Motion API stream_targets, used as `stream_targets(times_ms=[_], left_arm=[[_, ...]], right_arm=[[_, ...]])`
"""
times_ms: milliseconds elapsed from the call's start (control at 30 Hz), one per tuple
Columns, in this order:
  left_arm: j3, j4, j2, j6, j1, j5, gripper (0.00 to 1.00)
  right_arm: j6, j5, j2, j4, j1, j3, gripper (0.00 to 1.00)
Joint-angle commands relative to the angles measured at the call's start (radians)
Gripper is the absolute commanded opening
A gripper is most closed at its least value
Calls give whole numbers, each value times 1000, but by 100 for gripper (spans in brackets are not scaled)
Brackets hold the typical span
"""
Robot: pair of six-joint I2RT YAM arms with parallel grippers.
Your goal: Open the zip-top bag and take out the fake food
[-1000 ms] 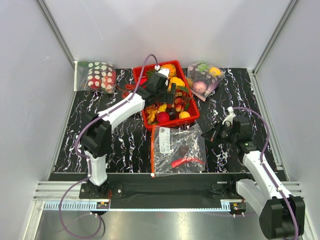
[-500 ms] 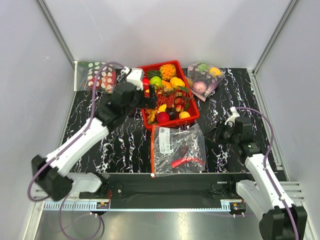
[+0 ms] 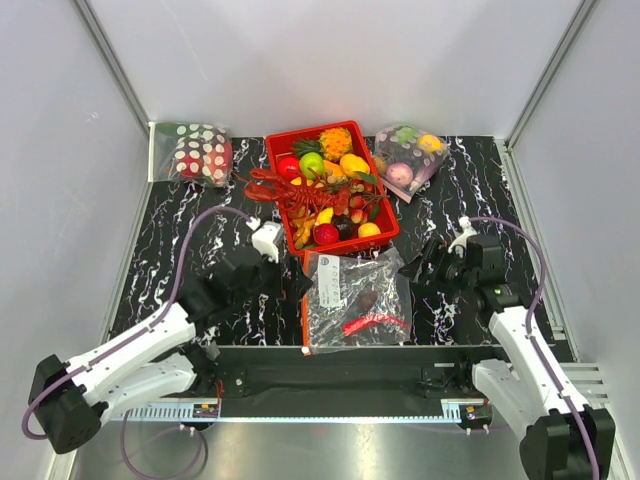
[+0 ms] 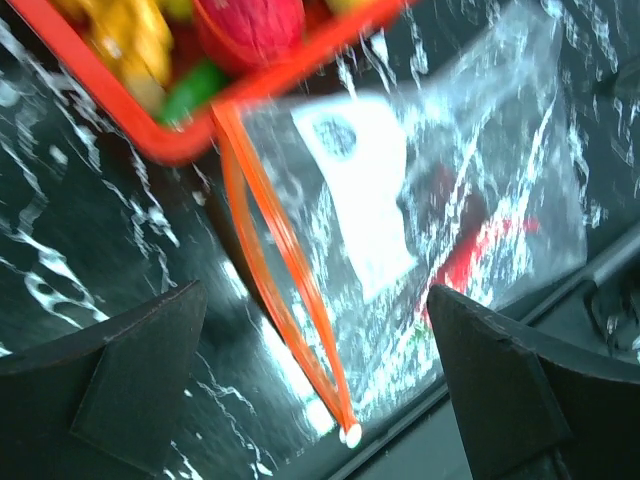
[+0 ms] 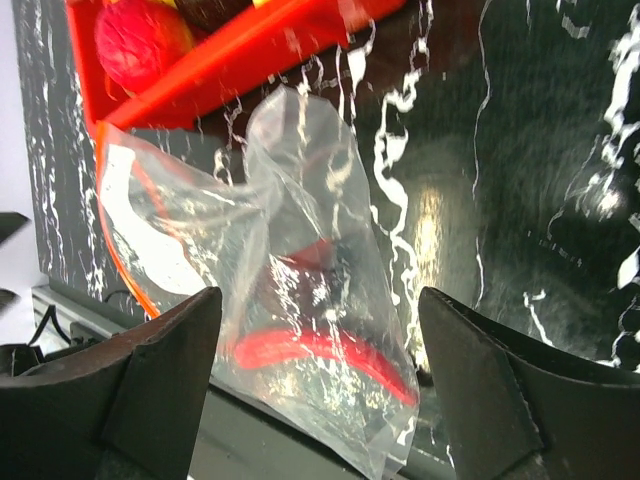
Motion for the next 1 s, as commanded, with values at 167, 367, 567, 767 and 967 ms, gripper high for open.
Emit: stream_targets(times_ms=[167, 367, 567, 767, 967], left_arm=[[-153, 85, -90, -72, -30, -29, 98], [-162, -2, -81, -91, -30, -167, 95], [-141, -73, 65, -115, -30, -280, 80], [-173, 31, 77, -59, -31, -227, 74], [-199, 220, 141, -11, -51, -115, 72]], right_arm=[[69, 13, 42, 79, 85, -48, 83], [95, 58, 123, 142, 146, -56, 77], [114, 96, 137, 160, 148, -68, 58], [117, 104, 141, 162, 148, -59, 53], [120, 105, 172, 177, 149, -54, 51]])
